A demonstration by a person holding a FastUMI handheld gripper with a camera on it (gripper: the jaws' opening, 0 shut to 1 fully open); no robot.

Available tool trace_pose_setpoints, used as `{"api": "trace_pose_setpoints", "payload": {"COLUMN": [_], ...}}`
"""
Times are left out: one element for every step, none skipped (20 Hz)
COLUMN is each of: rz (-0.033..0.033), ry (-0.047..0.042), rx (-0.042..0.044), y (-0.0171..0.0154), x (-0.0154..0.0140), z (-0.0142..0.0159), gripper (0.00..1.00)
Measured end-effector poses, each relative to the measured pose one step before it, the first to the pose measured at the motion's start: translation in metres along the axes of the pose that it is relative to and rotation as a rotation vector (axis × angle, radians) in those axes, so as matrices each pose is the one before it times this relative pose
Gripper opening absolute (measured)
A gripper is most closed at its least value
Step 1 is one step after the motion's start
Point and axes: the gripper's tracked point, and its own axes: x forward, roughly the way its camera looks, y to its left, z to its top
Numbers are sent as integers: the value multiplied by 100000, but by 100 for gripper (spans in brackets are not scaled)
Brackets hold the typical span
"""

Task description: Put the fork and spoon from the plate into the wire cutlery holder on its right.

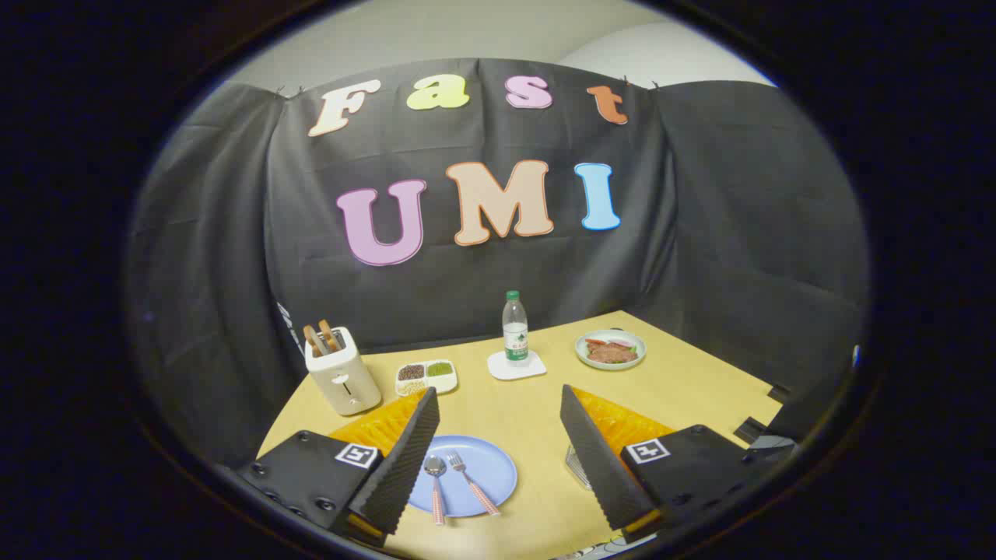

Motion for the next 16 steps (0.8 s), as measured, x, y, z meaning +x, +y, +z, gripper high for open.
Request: {"api": "trace_pose_setpoints", "payload": {"rz": [62, 110, 246, 381, 400, 366, 468, 473, 365, 416, 569, 825, 833, 654, 147, 278], "ry": [392, 471, 473, 362, 203, 372, 705, 825, 1002, 917, 789, 413, 299, 487, 621, 991], "rx": [-637, -489, -201, 32, 86, 6, -57, -449, -636, -526, -62, 478, 378, -253, -624, -523], "y": [-49, -19, 126, 154, 205, 118, 100, 130, 134, 93, 168, 282, 218, 110, -102, -140], "x": [86, 82, 5, 70, 83, 80, 36, 36, 79, 63, 123, 126, 70, 144, 68, 134], "z": [-126, -27, -92, -80, -99, -84, -264, -179, -259, -180, -144, 76, -82, -31, -46, -215], "gripper": [99, 99, 99, 99, 99, 99, 99, 99, 99, 99, 99, 99, 99, 99, 99, 99]}}
